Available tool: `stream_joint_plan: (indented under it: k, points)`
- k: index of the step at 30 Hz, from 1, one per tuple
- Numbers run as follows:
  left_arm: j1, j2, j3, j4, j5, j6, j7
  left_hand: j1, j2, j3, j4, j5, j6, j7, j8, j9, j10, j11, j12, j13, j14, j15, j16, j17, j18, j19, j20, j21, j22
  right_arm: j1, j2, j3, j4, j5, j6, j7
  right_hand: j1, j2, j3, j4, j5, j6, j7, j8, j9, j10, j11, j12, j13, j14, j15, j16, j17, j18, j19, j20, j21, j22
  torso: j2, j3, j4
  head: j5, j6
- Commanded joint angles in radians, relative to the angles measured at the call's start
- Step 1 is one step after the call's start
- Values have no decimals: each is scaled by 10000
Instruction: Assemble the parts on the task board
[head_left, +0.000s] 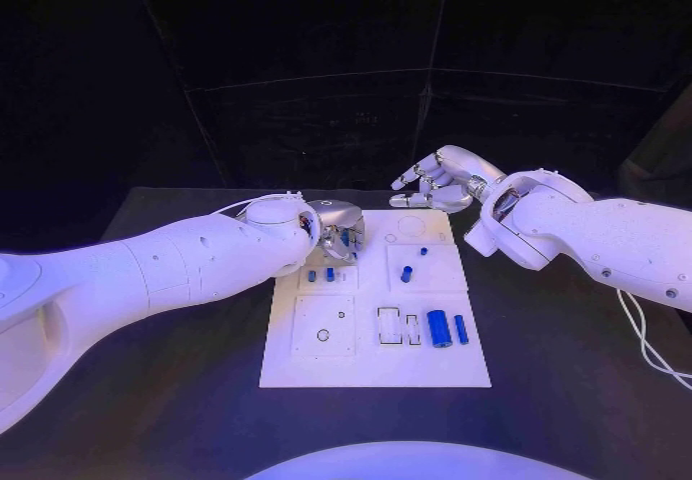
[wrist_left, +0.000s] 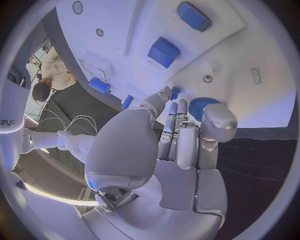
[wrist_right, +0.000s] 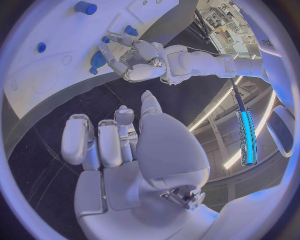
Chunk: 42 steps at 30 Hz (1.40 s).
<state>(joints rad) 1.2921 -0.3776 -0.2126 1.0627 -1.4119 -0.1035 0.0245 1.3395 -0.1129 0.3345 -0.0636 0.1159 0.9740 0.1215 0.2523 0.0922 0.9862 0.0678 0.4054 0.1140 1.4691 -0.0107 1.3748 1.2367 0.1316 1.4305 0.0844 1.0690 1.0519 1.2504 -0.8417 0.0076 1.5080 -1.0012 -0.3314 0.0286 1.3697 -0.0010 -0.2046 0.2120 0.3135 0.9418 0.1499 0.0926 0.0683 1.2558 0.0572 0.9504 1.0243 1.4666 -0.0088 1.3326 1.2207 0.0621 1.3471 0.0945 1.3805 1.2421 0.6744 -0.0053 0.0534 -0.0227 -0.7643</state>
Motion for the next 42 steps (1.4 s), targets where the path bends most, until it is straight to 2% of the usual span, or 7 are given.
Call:
stream_joint_plan:
  k: [1, 13, 17, 24, 31, 33, 42]
  points:
    - [-2, 53, 1, -85, -100, 424, -108, -13, 70, 118, -2, -42, 116, 5, -67, -26, 123, 0, -101, -52, 374, -82, 28, -22, -194, 52, -26, 49, 34, 19, 10, 6, 12, 13, -22, 74, 7, 91, -37, 0, 64, 36, -40, 34, 11, -18, 12, 13, -5, 333, -74, -29, 16, 151, -58, 9, -37, -7, -3, 0, 1, -11, -5]
    - [-52, 162, -2, -246, -151, 798, -278, -42, 105, 381, -55, -76, 305, -1, -176, -70, 391, -21, -287, -218, 375, -86, 39, -76, -207, 51, -44, 145, 155, 19, 28, 6, 6, 13, -16, 77, 7, 91, -37, 0, 64, 36, -40, 34, 11, -18, 12, 13, -5, 333, -74, -29, 16, 151, -58, 9, -37, -7, -12, 1, 11, -30, -40]
    - [-65, 179, -2, -266, -155, 808, -277, 32, 203, 593, -121, -153, 478, -3, -186, -71, 631, -50, -337, -269, 377, -107, 56, -86, -228, 72, -54, 262, 285, 19, 30, 6, 7, 13, -17, 79, 7, 91, -37, 0, 64, 36, -40, 34, 11, -18, 12, 13, -5, 333, -74, -29, 16, 151, -58, 9, -37, -7, -10, -1, 13, -39, -42]
    - [-90, 169, -1, -270, -157, 329, -93, 93, 484, 1069, -211, -585, 914, -57, -184, -28, 1173, -149, -488, -332, 381, -183, 83, -126, -271, 124, -116, 510, 558, 19, 38, 6, 7, 13, -17, 84, 23, 108, -40, -4, 73, 36, -41, 36, 11, -8, 10, 33, 9, 336, -75, -26, 22, 150, -53, 8, -36, -4, -16, -2, 18, -42, -29]
    - [-104, -67, 36, -22, 9, -388, 62, 65, 493, 1332, -319, -625, 1061, -38, -271, -20, 1396, -160, -704, -378, 384, -197, 101, -158, -297, 154, -146, 639, 704, 19, 51, 6, -29, 13, -19, 95, 23, 108, -40, -4, 73, 36, -41, 36, 11, -8, 10, 33, 9, 336, -75, -26, 22, 150, -53, 8, -36, -4, -30, -9, 28, -54, 17]
    - [-100, -190, 106, 108, 166, -495, 83, 61, 459, 1433, -378, -623, 997, 45, -364, -45, 1368, -97, -823, -403, 385, -162, 108, -171, -312, 164, -131, 679, 750, 19, 49, 6, -42, 13, -20, 97, 23, 108, -40, -4, 73, 36, -41, 36, 11, -8, 10, 33, 9, 336, -75, -26, 22, 150, -53, 8, -36, -4, -41, -2, 34, -54, 21]
    - [-64, -897, 666, 921, 860, -624, 181, -58, 354, 1554, -435, -631, 1015, 92, -466, -60, 1411, -52, -990, -421, 366, -112, 77, -284, -321, 166, -92, 727, 815, 19, 27, 6, -79, 13, -14, 104, 23, 108, -40, -4, 73, 36, -41, 36, 11, -8, 10, 33, 9, 336, -75, -26, 22, 150, -53, 8, -36, -4, -98, -14, 82, -28, 51]
